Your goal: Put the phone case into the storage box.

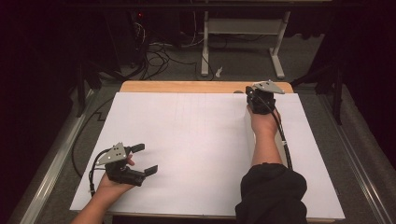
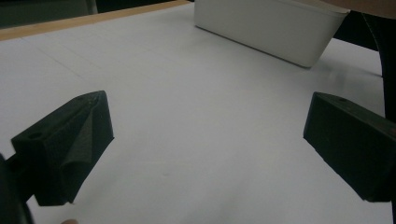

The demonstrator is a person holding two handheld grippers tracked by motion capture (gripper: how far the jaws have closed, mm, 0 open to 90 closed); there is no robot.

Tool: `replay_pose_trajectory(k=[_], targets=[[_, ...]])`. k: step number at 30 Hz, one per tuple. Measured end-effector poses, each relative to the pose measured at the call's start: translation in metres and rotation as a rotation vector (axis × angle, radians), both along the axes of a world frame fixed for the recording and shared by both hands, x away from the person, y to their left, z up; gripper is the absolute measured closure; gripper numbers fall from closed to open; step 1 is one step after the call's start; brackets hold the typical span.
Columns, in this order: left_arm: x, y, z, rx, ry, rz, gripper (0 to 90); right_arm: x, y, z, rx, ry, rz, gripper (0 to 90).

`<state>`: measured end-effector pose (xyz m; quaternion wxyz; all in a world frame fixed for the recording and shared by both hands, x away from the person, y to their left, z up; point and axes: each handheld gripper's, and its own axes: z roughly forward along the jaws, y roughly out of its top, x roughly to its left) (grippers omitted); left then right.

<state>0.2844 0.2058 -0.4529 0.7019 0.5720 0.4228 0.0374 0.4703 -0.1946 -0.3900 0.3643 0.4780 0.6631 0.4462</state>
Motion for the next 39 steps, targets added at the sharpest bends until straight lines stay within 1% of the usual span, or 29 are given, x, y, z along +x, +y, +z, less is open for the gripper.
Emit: replay_pose_trajectory(k=[7, 15, 29, 32, 39], targets=[[0.000, 0.001, 0.000, -0.002, 0.000, 0.000, 2.6, 0.004, -0.003, -0.003, -0.005, 0.012, -0.023, 90.0], [0.000, 0.001, 0.000, 0.001, 0.000, 0.001, 2.6, 0.005, -0.006, -0.002, -0.004, 0.006, -0.029, 90.0], [0.001, -0.001, -0.001, 0.006, 0.004, 0.001, 2.7, -0.008, -0.006, 0.008, 0.019, -0.002, -0.013, 90.0], [0.001, -0.001, -0.001, 0.014, 0.005, 0.005, 3.0, -0.012, -0.006, 0.010, 0.022, -0.005, -0.010, 90.0], [0.001, -0.001, -0.001, 0.010, 0.006, 0.011, 3.0, -0.020, -0.008, 0.012, 0.036, -0.009, -0.006, 90.0]])
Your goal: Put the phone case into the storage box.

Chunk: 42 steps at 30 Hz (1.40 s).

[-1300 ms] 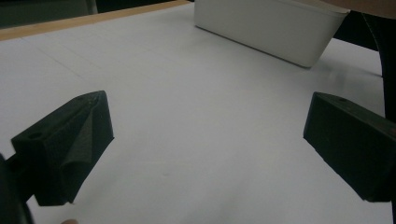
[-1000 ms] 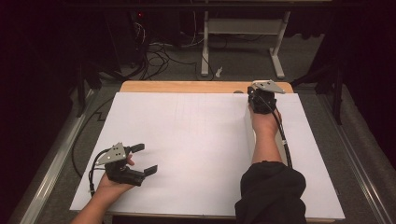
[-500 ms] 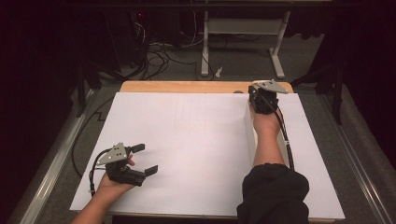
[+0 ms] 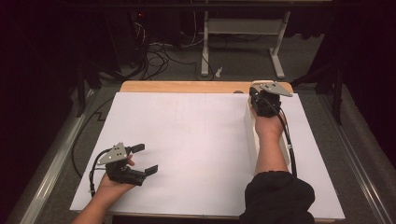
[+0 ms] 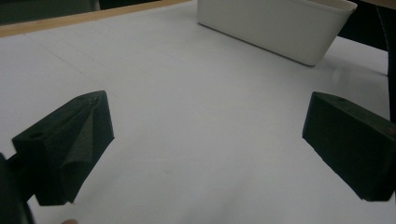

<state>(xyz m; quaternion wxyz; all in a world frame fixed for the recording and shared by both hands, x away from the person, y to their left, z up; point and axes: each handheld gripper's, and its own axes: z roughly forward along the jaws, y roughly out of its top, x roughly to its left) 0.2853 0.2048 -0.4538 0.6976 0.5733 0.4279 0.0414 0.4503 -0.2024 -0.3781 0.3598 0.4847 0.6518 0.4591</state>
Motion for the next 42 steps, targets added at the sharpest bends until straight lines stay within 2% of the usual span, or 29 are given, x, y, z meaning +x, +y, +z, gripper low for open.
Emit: replay_pose_trajectory(k=[10, 14, 18, 27, 42], targets=[[0.002, 0.000, -0.001, 0.005, 0.005, 0.004, 3.0, -0.011, -0.004, 0.001, 0.011, 0.004, 0.011, 90.0], [0.002, 0.000, -0.001, 0.005, 0.004, 0.007, 2.9, -0.019, -0.006, 0.000, 0.034, 0.007, 0.017, 90.0], [0.001, 0.000, -0.001, 0.003, 0.003, 0.009, 2.9, -0.027, -0.007, -0.001, 0.025, 0.012, 0.022, 90.0], [0.002, 0.003, 0.001, -0.001, -0.001, 0.017, 3.0, -0.047, -0.011, 0.008, 0.051, -0.005, 0.035, 90.0], [0.002, 0.005, 0.001, -0.005, 0.001, 0.025, 3.1, -0.080, -0.029, 0.020, 0.058, 0.001, 0.046, 90.0]])
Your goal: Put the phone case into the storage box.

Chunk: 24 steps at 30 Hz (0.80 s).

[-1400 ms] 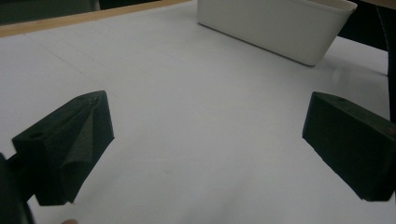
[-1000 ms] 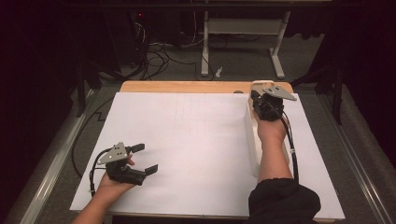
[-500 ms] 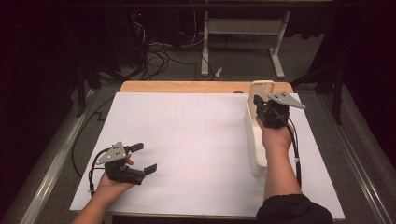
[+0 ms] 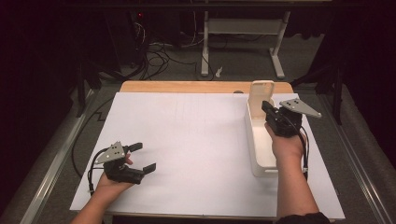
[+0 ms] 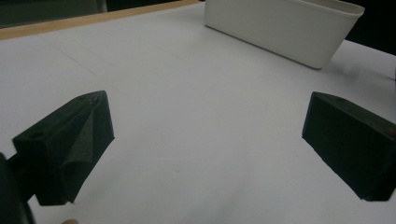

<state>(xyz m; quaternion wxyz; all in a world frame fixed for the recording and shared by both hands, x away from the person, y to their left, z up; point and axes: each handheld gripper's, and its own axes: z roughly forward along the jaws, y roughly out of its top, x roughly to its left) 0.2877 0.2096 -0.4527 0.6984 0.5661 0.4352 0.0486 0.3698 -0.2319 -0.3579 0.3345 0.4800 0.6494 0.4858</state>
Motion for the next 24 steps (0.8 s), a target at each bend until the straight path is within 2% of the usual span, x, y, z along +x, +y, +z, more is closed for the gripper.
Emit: replay_pose_trajectory(k=[2, 11, 16, 20, 23, 24], targets=[[0.000, 0.000, 0.000, 0.004, 0.001, -0.001, 3.2, -0.005, -0.003, 0.002, 0.011, -0.007, 0.010, 90.0], [0.000, 0.000, 0.000, 0.006, 0.002, 0.001, 3.2, -0.035, -0.013, 0.011, 0.005, -0.039, 0.039, 89.8], [0.000, 0.000, 0.000, 0.007, 0.002, 0.003, 3.2, -0.051, -0.019, 0.009, -0.001, -0.056, 0.054, 88.6], [0.000, 0.001, 0.000, 0.004, 0.003, 0.006, 3.1, -0.063, -0.023, 0.001, 0.003, -0.064, 0.074, 81.2], [0.000, 0.001, 0.000, 0.004, 0.004, 0.009, 3.1, -0.069, -0.023, -0.007, -0.010, -0.064, 0.084, 72.6], [0.000, 0.002, 0.000, 0.000, 0.004, 0.011, 3.1, -0.072, -0.024, -0.011, 0.002, -0.058, 0.093, 69.6]])
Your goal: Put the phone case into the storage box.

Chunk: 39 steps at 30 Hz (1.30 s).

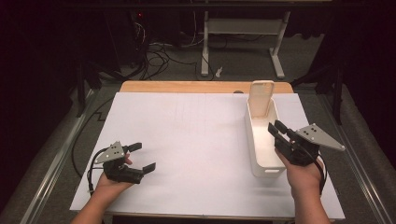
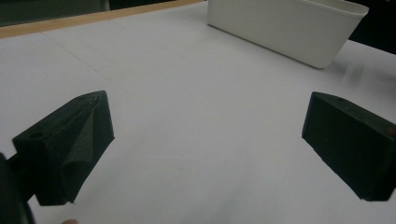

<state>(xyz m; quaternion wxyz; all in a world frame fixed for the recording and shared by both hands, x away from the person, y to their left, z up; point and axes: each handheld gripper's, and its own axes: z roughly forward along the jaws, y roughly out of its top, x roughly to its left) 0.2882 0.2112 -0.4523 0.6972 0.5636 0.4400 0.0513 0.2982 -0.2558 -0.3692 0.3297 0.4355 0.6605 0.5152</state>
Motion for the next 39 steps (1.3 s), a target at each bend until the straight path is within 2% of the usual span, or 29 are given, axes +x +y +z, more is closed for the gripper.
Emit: replay_pose_trajectory(k=[2, 3, 7, 12, 16, 22, 26, 28, 33, 39], targets=[[0.000, 0.000, 0.000, 0.000, 0.000, 0.001, 3.1, -0.003, -0.001, -0.005, 0.010, 0.009, 0.008, 61.3], [0.000, 0.001, 0.000, -0.001, -0.001, 0.002, 3.1, -0.006, -0.002, -0.008, 0.007, 0.006, 0.006, 54.2], [0.001, 0.002, 0.001, -0.001, 0.000, 0.004, 3.1, -0.013, -0.003, -0.014, 0.011, 0.000, 0.008, 41.7], [0.001, 0.002, 0.001, -0.001, -0.001, 0.004, 3.1, -0.021, -0.002, -0.021, -0.006, -0.029, 0.014, 30.1], [0.000, 0.002, 0.001, 0.001, -0.001, 0.005, 3.1, -0.026, -0.004, -0.030, 0.015, -0.053, 0.016, 21.9], [0.001, 0.004, 0.001, -0.002, 0.003, 0.006, 3.1, -0.030, -0.009, -0.034, 0.013, -0.058, 0.018, 13.1], [0.000, 0.005, 0.002, -0.005, 0.005, 0.013, 2.9, -0.032, -0.012, -0.035, 0.030, -0.061, -0.002, 3.1], [0.000, 0.005, 0.003, -0.010, 0.002, 0.016, 2.9, -0.033, -0.014, -0.037, 0.039, -0.059, 0.006, 0.2], [0.000, 0.006, 0.003, -0.007, 0.003, 0.020, 2.6, -0.034, -0.016, -0.040, 0.026, -0.058, 0.042, 0.0], [0.000, 0.008, 0.005, -0.012, -0.005, 0.027, 2.6, -0.034, -0.012, -0.042, 0.021, -0.057, 0.043, 0.0]])
